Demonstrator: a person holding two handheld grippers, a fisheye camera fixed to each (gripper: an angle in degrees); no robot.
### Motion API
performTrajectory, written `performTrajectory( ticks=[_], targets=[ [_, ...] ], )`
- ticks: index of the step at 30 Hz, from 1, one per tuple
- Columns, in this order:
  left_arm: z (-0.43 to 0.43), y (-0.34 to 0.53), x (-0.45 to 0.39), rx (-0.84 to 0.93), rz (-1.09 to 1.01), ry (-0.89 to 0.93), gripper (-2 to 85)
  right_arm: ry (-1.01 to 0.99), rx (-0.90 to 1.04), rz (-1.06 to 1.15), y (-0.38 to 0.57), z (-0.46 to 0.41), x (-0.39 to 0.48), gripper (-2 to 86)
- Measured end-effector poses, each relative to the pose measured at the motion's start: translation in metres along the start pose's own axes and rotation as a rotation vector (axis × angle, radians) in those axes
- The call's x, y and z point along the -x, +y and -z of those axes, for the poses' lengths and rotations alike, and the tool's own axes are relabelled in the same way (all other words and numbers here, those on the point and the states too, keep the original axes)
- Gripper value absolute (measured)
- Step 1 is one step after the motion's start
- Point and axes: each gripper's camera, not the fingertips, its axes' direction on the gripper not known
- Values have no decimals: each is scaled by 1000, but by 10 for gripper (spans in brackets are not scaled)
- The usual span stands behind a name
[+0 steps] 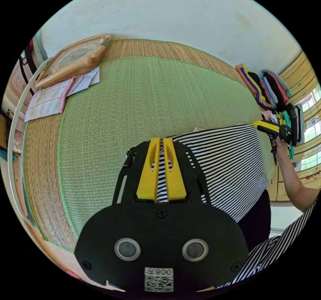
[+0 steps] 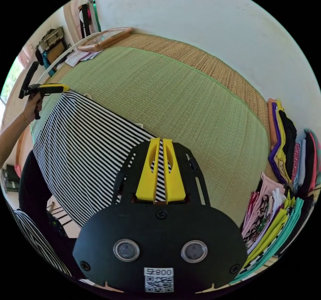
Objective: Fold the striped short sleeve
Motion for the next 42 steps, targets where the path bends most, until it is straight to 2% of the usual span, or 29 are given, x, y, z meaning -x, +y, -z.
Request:
performTrajectory(
  ticks=[4,8,15,23,29,42],
  targets=[
    [5,31,7,-39,10,28,6,-46,-49,-110,33,12,-33,2],
    [-12,44,16,19,20,11,4,-74,-31,-177,61,4,-58,-2],
    [-40,48,49,53,102,54,2,-95,15,-230,62,-24,-96,-4],
    [-41,75,69,32,156,103,6,-242,8,-377,83,-45,-164,-4],
    [-29,128,78,10,209,220,26,-354,-45,-409,122,-24,-185,2],
    [-19,280,101,129,418,343,79,-552,66,-511,270,-10,-192,48]
  ],
)
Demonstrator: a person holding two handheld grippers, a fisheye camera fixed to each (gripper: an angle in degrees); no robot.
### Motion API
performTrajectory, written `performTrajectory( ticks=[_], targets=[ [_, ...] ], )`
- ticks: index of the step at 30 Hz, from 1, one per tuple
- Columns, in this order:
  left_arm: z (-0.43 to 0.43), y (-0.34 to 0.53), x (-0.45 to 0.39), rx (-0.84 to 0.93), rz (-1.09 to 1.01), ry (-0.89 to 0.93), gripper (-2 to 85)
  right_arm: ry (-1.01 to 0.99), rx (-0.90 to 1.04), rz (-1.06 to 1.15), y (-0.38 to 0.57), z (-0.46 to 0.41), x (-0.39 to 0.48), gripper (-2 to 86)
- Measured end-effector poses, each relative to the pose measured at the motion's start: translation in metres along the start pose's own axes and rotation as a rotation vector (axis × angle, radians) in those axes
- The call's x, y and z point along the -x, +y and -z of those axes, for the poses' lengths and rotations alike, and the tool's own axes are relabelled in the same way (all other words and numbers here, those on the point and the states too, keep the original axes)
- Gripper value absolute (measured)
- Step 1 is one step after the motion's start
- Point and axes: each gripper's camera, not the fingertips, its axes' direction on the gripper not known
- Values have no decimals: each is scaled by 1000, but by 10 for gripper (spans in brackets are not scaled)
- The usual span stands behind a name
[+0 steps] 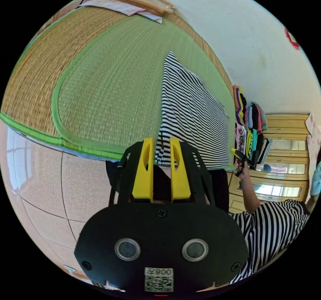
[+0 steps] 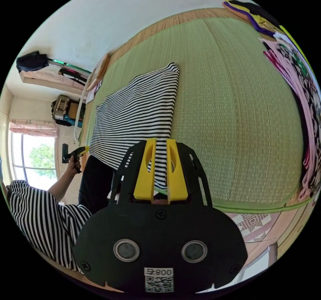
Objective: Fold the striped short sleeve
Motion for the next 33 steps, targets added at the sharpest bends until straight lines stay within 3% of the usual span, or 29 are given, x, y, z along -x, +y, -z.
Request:
performTrajectory(
  ticks=[11,19,33],
  targets=[
    [-8,25,-4,16,-41,-64,77,-187,-61,-162,62,13,-63,70],
    [-20,34,-11,27,-32,-57,16,-158,-28,-165,68,-4,-76,64],
    [0,48,-37,-51,-28,-101,2,-207,-14,-171,81,-21,-86,21]
  ],
)
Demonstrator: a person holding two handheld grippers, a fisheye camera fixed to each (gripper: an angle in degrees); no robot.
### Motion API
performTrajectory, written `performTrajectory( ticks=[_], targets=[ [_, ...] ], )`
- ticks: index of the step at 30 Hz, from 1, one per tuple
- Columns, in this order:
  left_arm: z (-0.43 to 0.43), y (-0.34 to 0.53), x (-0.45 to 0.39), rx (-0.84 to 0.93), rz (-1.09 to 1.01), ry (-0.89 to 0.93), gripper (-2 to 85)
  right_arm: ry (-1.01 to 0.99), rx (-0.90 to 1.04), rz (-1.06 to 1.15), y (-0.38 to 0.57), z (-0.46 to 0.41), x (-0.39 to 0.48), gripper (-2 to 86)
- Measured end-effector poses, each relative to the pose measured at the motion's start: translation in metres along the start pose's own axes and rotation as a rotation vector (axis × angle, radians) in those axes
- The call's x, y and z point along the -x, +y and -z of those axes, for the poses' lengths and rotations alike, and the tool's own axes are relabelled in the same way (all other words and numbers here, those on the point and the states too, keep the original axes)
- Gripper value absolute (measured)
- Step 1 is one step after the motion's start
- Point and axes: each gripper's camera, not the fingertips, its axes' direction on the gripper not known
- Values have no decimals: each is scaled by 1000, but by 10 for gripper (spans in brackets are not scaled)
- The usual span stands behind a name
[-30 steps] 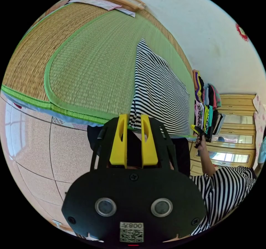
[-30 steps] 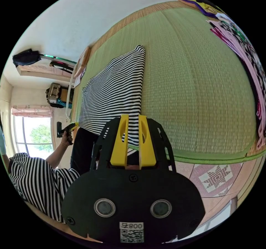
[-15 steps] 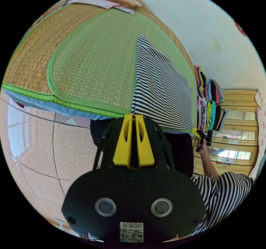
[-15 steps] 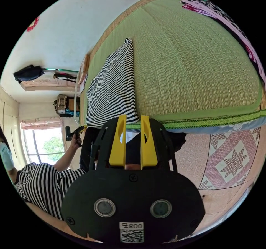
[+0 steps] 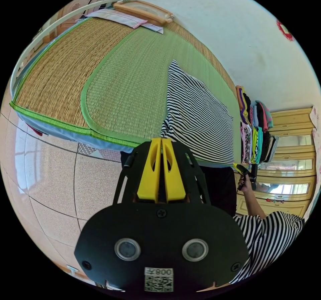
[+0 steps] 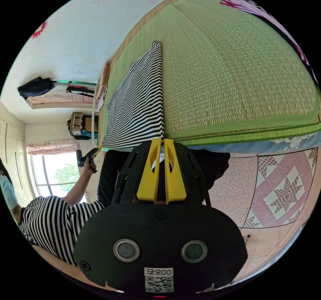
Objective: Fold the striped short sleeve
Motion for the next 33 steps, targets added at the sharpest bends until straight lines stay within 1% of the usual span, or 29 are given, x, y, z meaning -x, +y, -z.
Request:
performTrajectory(
  ticks=[7,10,14,17,19,20,22,23,25,26,28,29,31,32,33],
  targets=[
    [-7,5,-11,15,26,-22,1,-32,12,-12,13,-8,-9,15],
    [-8,12,-16,10,57,-70,2,-37,8,-18,16,-11,-11,25],
    [1,24,-33,-60,38,14,6,-61,-10,-17,21,-8,-13,28],
    [-5,28,-81,-53,-104,87,9,-91,-36,-3,25,-3,-10,27],
    [-27,27,-138,23,-270,166,11,-111,-51,8,27,1,-8,26],
    [-34,28,-154,47,-317,184,11,-120,-56,16,28,2,-6,24],
    [-64,30,-223,137,-497,243,12,-141,-65,31,29,5,-4,18],
    [-71,31,-240,155,-536,257,12,-156,-70,39,30,7,-2,12],
    [-98,35,-309,223,-689,291,17,-174,-79,50,31,11,-1,12],
    [-104,37,-326,235,-724,289,19,-188,-84,59,32,12,0,18],
    [-124,46,-389,267,-862,236,44,-210,-87,70,32,14,1,23],
    [-128,49,-403,270,-895,221,53,-218,-89,76,32,15,2,24],
    [-144,62,-456,288,-1023,159,88,-236,-96,82,32,17,2,24],
    [-148,66,-468,296,-1052,133,92,-254,-100,85,32,17,2,22],
    [-157,73,-490,302,-1108,74,101,-264,-102,88,31,18,2,20]
  ],
)
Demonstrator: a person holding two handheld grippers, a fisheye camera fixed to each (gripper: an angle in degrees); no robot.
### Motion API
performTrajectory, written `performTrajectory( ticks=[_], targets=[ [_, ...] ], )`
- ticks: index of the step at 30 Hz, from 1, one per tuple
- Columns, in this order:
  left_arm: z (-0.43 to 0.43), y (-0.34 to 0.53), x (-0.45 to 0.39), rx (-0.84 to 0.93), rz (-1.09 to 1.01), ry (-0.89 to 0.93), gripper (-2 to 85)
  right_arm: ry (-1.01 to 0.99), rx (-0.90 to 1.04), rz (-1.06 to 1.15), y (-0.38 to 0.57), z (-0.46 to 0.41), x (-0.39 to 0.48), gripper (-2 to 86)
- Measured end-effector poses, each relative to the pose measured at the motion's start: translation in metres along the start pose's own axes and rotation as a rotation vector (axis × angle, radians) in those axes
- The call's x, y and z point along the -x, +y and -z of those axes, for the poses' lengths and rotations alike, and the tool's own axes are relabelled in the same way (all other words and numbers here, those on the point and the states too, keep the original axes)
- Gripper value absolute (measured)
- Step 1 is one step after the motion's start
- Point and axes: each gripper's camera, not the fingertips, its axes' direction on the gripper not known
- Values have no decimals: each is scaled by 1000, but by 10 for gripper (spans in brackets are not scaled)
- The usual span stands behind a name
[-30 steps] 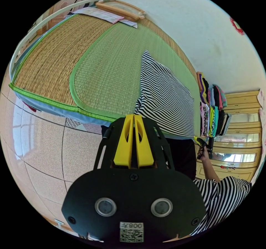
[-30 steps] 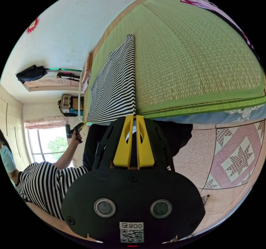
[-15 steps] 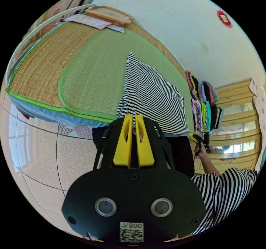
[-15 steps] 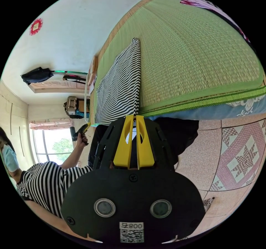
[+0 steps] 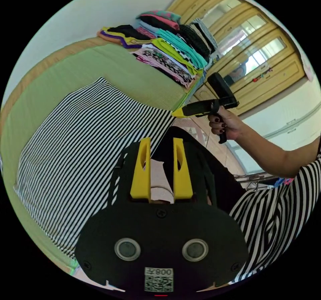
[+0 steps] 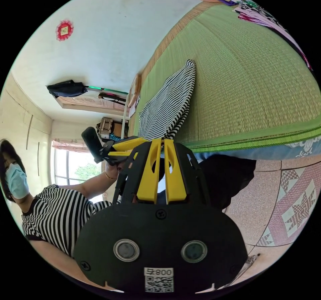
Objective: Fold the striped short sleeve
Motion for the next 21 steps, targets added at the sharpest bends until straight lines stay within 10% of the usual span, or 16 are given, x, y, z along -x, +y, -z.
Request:
performTrajectory(
  ticks=[8,21],
  targets=[
    [-37,-68,-51,164,-83,-292,41,-31,27,29,-7,-1,-2,9],
    [14,-78,-2,-41,276,-13,8,-40,-70,-69,-24,15,-48,24]
  ],
)
